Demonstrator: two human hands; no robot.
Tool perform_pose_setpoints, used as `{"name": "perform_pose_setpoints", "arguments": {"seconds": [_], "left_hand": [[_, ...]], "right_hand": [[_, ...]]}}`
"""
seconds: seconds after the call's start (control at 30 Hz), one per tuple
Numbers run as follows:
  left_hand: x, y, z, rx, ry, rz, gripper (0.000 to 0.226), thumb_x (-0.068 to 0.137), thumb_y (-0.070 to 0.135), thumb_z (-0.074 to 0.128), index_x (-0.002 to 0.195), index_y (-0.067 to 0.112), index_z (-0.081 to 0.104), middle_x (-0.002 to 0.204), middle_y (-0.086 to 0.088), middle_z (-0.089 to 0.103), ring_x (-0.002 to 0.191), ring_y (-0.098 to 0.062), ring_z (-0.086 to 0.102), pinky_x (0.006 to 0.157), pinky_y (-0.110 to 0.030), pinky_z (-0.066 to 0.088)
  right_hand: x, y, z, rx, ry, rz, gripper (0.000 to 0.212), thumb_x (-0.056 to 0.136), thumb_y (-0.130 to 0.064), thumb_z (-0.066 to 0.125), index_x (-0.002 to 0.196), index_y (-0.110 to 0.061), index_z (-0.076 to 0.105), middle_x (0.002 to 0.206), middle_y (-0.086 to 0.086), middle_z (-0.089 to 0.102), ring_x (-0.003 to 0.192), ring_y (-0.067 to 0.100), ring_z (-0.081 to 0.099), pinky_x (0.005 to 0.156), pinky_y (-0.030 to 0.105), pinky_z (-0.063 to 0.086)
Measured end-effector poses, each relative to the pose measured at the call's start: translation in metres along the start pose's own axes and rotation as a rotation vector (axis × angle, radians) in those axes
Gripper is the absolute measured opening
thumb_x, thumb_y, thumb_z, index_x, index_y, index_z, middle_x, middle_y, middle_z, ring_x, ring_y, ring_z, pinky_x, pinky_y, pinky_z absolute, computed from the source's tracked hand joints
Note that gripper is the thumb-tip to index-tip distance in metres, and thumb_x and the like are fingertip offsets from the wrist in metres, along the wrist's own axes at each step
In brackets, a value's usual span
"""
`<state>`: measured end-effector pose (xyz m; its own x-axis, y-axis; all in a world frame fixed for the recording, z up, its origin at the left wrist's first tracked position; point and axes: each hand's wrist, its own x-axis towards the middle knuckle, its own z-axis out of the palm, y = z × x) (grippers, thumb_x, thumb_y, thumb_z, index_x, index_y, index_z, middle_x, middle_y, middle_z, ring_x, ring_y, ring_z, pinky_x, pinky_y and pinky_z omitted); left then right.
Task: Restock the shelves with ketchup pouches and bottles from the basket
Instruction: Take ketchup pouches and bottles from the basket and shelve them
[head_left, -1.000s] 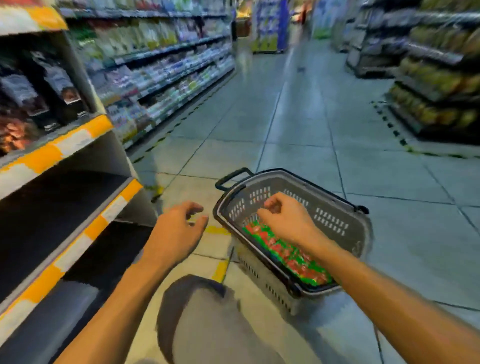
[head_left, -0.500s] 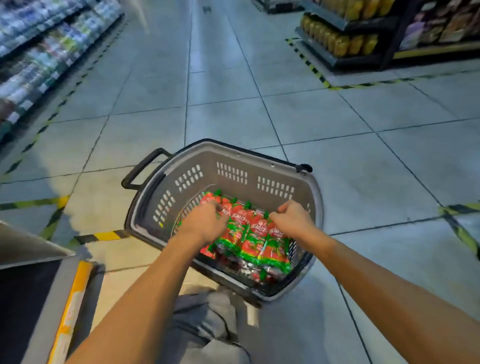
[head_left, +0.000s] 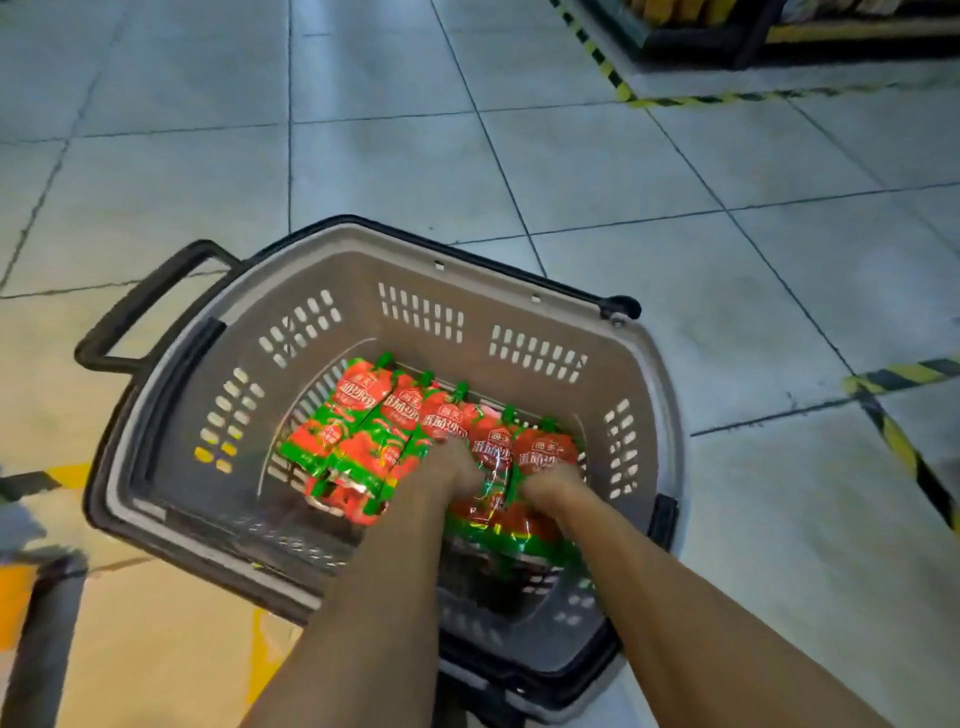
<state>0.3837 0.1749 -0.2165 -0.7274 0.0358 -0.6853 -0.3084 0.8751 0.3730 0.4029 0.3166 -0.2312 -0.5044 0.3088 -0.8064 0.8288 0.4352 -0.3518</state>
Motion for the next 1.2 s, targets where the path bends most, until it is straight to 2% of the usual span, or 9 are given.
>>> {"name": "perform_pose_setpoints", "arguments": {"seconds": [0.1, 0.2, 0.3, 0.5, 0.7, 0.77, 0.97, 1.07, 1.2], "left_hand": [[0.016, 0.003, 0.02, 0.037, -0.022, -0.017, 0.029, 0.096, 0.015, 0.059, 0.122, 0.001, 0.056, 0.13, -0.018, 0.059, 0.119, -0.031, 0.058, 0.097, -0.036, 0.048], [0.026, 0.006, 0.03, 0.124, 0.012, -0.021, 0.033, 0.095, 0.02, 0.064, 0.121, 0.002, 0.055, 0.129, -0.017, 0.058, 0.121, -0.032, 0.055, 0.101, -0.04, 0.048], [0.032, 0.002, 0.031, 0.126, 0.052, -0.038, 0.037, 0.089, 0.023, 0.07, 0.118, 0.004, 0.058, 0.124, -0.013, 0.061, 0.118, -0.032, 0.058, 0.099, -0.039, 0.05], [0.031, 0.001, 0.025, -0.039, 0.011, -0.08, 0.048, 0.085, 0.022, 0.078, 0.124, 0.007, 0.055, 0.129, -0.014, 0.061, 0.12, -0.033, 0.058, 0.104, -0.043, 0.048], [-0.006, 0.002, -0.006, -0.252, 0.082, -0.044, 0.059, 0.081, 0.016, 0.079, 0.133, 0.007, 0.052, 0.13, -0.015, 0.061, 0.12, -0.033, 0.058, 0.104, -0.04, 0.048], [-0.026, -0.001, -0.026, -0.334, 0.119, -0.01, 0.048, 0.081, 0.014, 0.079, 0.124, 0.006, 0.056, 0.123, -0.016, 0.065, 0.112, -0.032, 0.062, 0.098, -0.041, 0.052], [-0.123, -0.009, -0.095, -0.701, 0.255, 0.125, 0.017, 0.085, 0.008, 0.078, 0.098, 0.008, 0.066, 0.101, -0.016, 0.073, 0.085, -0.026, 0.067, 0.084, -0.043, 0.058], [-0.191, -0.019, -0.12, -0.917, 0.332, 0.183, 0.014, 0.089, 0.0, 0.071, 0.093, 0.013, 0.066, 0.09, -0.008, 0.076, 0.077, -0.021, 0.071, 0.07, -0.032, 0.06], [-0.285, -0.049, -0.134, -1.139, 0.517, 0.184, 0.023, 0.09, 0.006, 0.07, 0.109, 0.016, 0.064, 0.104, -0.008, 0.077, 0.085, -0.022, 0.075, 0.067, -0.033, 0.061]], "right_hand": [[0.013, 0.0, 0.01, -0.11, 0.038, 0.045, 0.089, 0.086, -0.014, 0.07, 0.153, 0.003, 0.014, 0.143, 0.024, 0.048, 0.129, 0.04, 0.052, 0.106, 0.049, 0.047], [0.02, 0.002, 0.012, -0.246, 0.061, 0.023, 0.07, 0.081, -0.017, 0.077, 0.14, 0.001, 0.044, 0.136, 0.019, 0.055, 0.125, 0.036, 0.056, 0.104, 0.047, 0.05], [0.021, 0.003, 0.011, -0.27, 0.098, 0.008, 0.058, 0.082, -0.018, 0.076, 0.133, -0.001, 0.052, 0.131, 0.016, 0.059, 0.12, 0.034, 0.06, 0.101, 0.045, 0.053], [0.01, 0.0, 0.005, -0.159, 0.232, 0.037, 0.081, 0.088, -0.012, 0.067, 0.147, 0.01, 0.017, 0.141, 0.021, 0.052, 0.128, 0.038, 0.054, 0.103, 0.043, 0.05], [-0.031, -0.011, -0.017, 0.01, 0.232, -0.111, 0.06, 0.081, -0.021, 0.077, 0.131, -0.001, 0.05, 0.125, 0.016, 0.064, 0.112, 0.034, 0.064, 0.092, 0.044, 0.056], [-0.052, -0.012, -0.027, 0.081, 0.201, -0.19, 0.048, 0.077, -0.02, 0.083, 0.116, -0.007, 0.06, 0.11, 0.012, 0.069, 0.096, 0.029, 0.069, 0.081, 0.04, 0.059], [-0.133, -0.017, -0.058, 0.334, 0.034, -0.504, 0.022, 0.07, -0.015, 0.089, 0.087, -0.012, 0.075, 0.08, 0.002, 0.078, 0.08, 0.024, 0.075, 0.083, 0.048, 0.061], [-0.18, -0.026, -0.067, 0.462, -0.155, -0.643, 0.021, 0.08, -0.016, 0.084, 0.099, -0.017, 0.074, 0.09, 0.002, 0.079, 0.082, 0.022, 0.077, 0.077, 0.041, 0.062], [-0.24, -0.042, -0.056, 0.548, -0.396, -0.803, 0.021, 0.091, -0.015, 0.073, 0.11, -0.019, 0.069, 0.1, 0.001, 0.078, 0.091, 0.02, 0.076, 0.079, 0.038, 0.06]]}}
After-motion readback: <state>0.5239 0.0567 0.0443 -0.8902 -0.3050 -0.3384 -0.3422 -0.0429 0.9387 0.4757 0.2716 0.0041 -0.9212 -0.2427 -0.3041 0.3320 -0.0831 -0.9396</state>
